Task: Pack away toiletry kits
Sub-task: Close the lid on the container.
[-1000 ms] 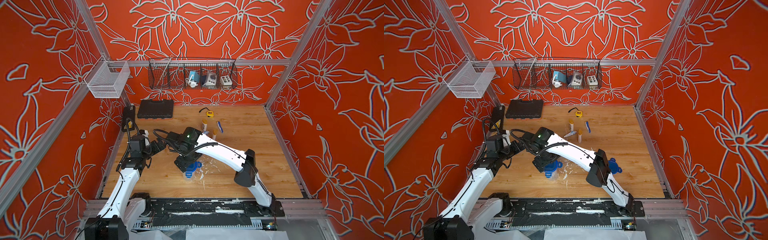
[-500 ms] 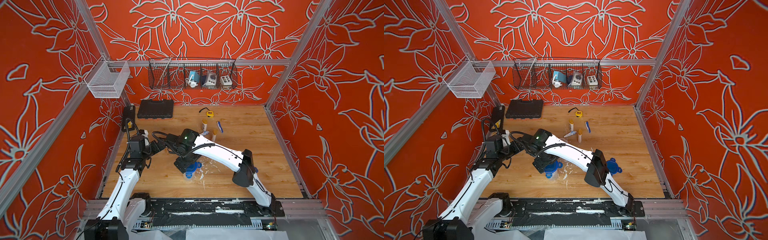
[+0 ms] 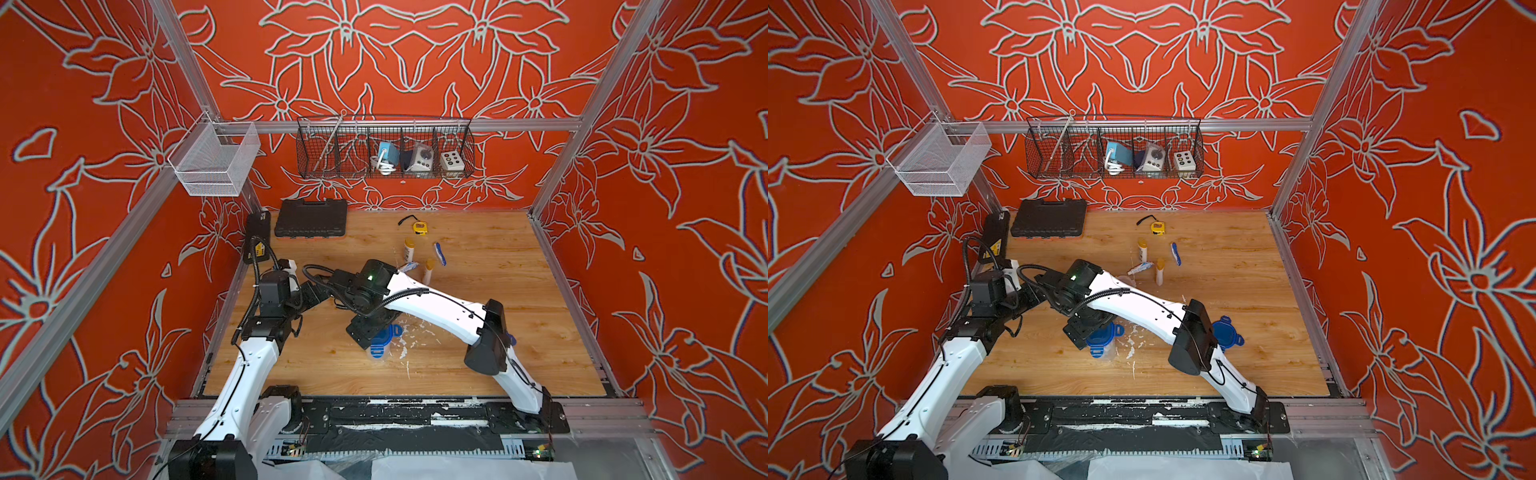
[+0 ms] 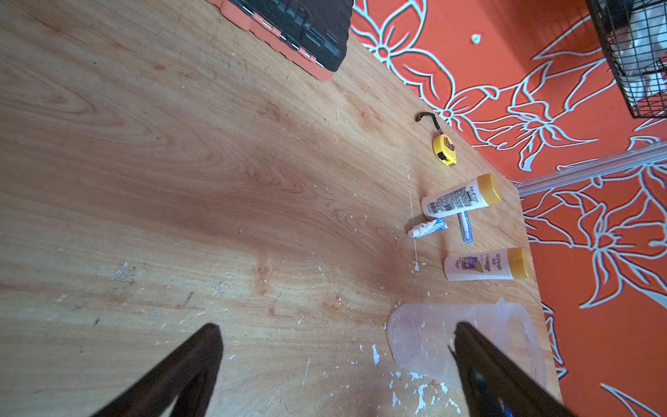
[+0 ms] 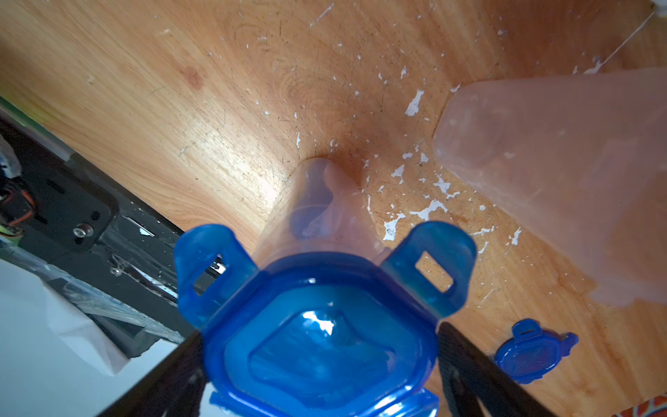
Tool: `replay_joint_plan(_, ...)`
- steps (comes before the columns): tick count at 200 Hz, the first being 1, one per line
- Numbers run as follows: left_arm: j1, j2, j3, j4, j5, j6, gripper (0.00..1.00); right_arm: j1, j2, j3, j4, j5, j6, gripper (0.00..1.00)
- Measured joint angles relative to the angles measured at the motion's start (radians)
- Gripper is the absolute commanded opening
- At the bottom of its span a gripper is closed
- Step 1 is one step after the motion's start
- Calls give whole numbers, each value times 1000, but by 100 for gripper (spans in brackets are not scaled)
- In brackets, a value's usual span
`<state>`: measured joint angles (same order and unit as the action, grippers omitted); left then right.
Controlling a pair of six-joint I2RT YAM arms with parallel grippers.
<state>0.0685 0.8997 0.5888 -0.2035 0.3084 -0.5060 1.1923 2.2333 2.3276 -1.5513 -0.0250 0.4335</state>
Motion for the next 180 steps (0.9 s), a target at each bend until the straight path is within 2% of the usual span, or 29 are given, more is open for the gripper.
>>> replay_joint_plan(136, 0, -4, 0, -24, -1, 35, 98, 0, -8, 22, -4, 14, -18, 98)
replay_joint_plan(180, 0, -3, 12, -61, -3, 46, 98, 0, -59, 22, -8, 16, -21, 98)
